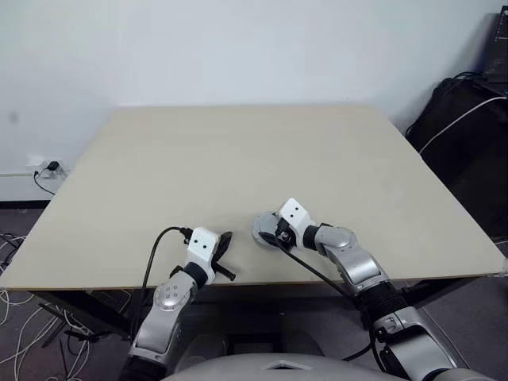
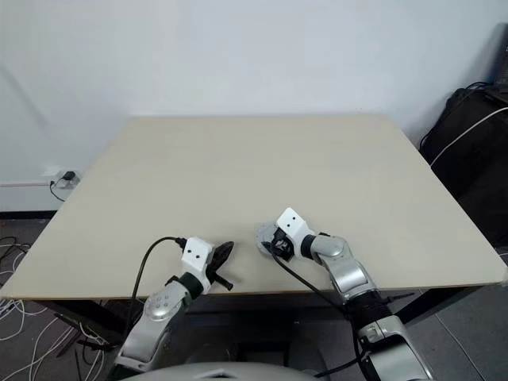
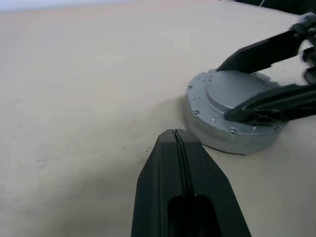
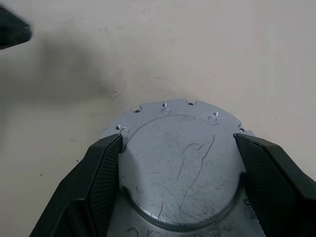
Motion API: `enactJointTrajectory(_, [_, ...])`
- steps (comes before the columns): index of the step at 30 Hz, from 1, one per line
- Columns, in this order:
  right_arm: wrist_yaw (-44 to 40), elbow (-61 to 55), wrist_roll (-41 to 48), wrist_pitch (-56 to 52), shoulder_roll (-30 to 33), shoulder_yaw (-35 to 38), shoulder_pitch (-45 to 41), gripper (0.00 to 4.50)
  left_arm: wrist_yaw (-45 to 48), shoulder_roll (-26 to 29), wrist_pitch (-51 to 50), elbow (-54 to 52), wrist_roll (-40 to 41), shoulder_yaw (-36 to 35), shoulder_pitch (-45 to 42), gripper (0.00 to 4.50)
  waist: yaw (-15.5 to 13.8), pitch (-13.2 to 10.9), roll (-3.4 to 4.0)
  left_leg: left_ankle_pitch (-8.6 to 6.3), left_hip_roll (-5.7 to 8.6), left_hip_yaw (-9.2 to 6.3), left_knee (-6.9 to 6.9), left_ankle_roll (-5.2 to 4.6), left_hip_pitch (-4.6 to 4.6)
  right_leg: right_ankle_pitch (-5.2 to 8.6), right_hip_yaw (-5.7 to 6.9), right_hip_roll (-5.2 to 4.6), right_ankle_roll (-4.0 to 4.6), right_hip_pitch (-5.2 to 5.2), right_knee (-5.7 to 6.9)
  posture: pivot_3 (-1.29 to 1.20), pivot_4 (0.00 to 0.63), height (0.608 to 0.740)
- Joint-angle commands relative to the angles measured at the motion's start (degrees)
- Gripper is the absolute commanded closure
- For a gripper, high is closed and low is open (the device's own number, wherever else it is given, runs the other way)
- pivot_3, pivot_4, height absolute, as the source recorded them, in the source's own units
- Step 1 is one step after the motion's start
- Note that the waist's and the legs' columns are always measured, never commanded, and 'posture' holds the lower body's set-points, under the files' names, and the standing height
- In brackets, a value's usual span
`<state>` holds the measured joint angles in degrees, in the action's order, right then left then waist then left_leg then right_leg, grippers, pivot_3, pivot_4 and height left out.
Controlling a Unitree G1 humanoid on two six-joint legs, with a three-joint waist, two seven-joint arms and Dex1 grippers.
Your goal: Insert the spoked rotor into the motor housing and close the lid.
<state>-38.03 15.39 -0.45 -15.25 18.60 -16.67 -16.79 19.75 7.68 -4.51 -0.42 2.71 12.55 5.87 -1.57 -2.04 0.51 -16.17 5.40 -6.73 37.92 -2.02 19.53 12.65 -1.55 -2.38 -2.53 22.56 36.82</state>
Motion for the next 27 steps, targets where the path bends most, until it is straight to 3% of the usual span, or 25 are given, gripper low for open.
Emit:
enactJointTrajectory(1, [1.1, 1.8, -1.9, -1.2, 0.4, -0.3, -0.3, 1.24, 1.5, -1.0, -3.1, 0.8, 2.8, -1.6, -4.4, 4.5, 0.0, 0.0, -0.01, 0.0, 0.0, 0.0, 0.0, 0.0, 0.0, 0.0, 0.01, 0.0, 0.0, 0.0, 0.0, 0.0, 0.0, 0.74])
enactJointTrajectory(14, [1.9, 0.2, -1.7, -2.2, -0.6, -0.5, 0.6, 1.24, 9.9, -7.7, -13.1, 16.3, 15.1, -7.2, -20.4, 4.5, 0.8, 0.1, -0.2, 0.05, 0.0, -0.01, -0.01, -0.06, 0.02, -0.18, 0.02, 0.01, -0.28, 0.03, -0.03, 0.0, 0.0, 0.74])
enactJointTrajectory(27, [3.1, -2.4, -1.4, -3.6, -0.7, -0.4, 2.4, 1.24, 8.4, -10.6, -16.4, 26.5, 13.7, -7.6, -23.9, 4.5, 0.7, 0.1, -0.24, 0.09, 0.02, -0.04, -0.06, -0.14, 0.1, -0.17, 0.01, 0.0, -0.28, 0.08, -0.08, 0.0, 0.0, 0.74])
